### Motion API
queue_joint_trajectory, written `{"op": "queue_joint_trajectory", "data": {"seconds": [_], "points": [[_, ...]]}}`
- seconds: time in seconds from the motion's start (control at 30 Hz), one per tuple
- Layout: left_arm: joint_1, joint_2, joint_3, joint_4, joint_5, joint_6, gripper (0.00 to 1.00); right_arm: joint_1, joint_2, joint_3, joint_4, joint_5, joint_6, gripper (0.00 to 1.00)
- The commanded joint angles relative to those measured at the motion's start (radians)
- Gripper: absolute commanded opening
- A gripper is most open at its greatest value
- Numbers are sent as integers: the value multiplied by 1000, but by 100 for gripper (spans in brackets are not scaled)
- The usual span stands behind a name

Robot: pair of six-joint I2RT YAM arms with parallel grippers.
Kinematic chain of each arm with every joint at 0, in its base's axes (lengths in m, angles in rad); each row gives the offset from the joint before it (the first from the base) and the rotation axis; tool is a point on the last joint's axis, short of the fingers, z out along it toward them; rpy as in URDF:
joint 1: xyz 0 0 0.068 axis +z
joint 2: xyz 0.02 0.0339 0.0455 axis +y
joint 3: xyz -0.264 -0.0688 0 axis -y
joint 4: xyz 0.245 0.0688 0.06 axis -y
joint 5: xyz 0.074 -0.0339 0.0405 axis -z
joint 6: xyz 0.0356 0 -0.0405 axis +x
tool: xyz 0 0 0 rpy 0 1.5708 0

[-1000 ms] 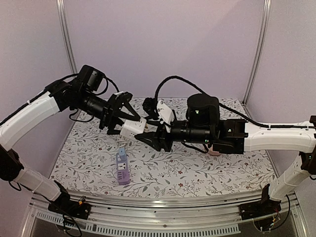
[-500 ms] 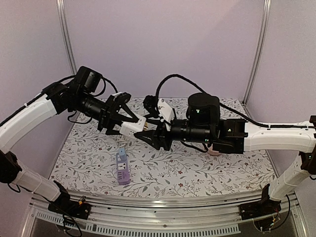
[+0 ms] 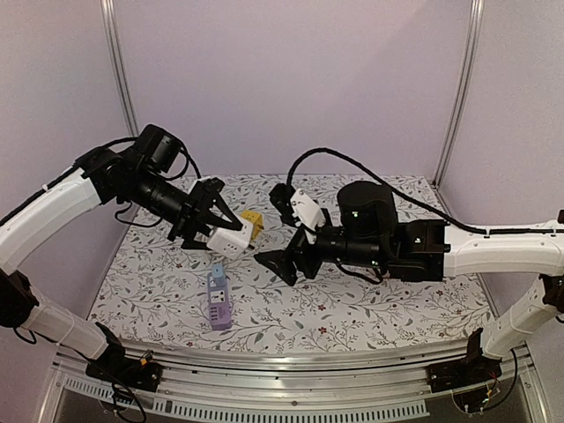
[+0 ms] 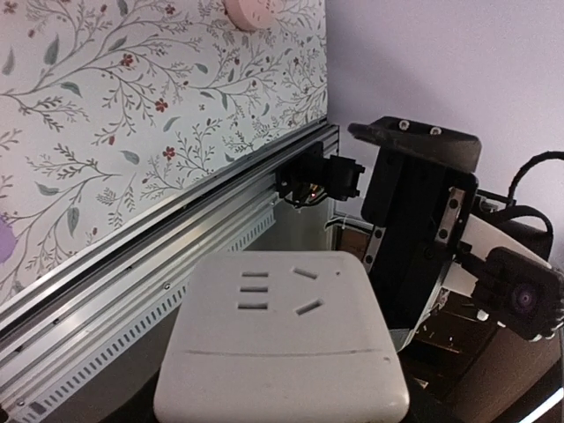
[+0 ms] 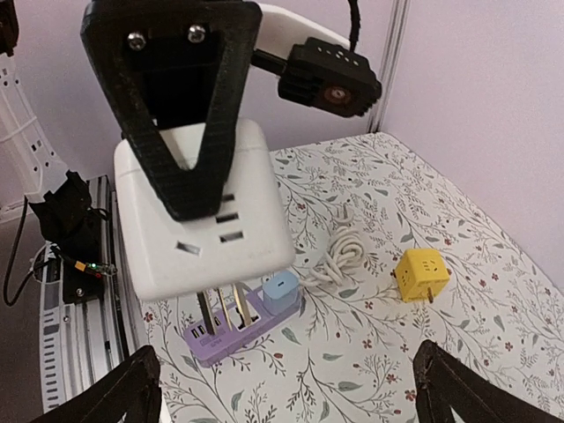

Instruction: Insert the plug

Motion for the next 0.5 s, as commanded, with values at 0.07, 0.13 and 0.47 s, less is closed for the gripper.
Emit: {"op": "queue_joint_trajectory", "data": {"seconds": [0.07, 0.13, 0.47], "points": [[-10, 5, 24, -223, -263, 9, 0, 3, -166, -131, -231, 207, 183, 99], [-25, 10, 25, -245, -337, -1, 0, 3, -214, -151, -291, 257, 217, 99], [-89, 61, -2, -235, -525, -90, 0, 3, -311, -174, -526, 376, 342, 99]]}}
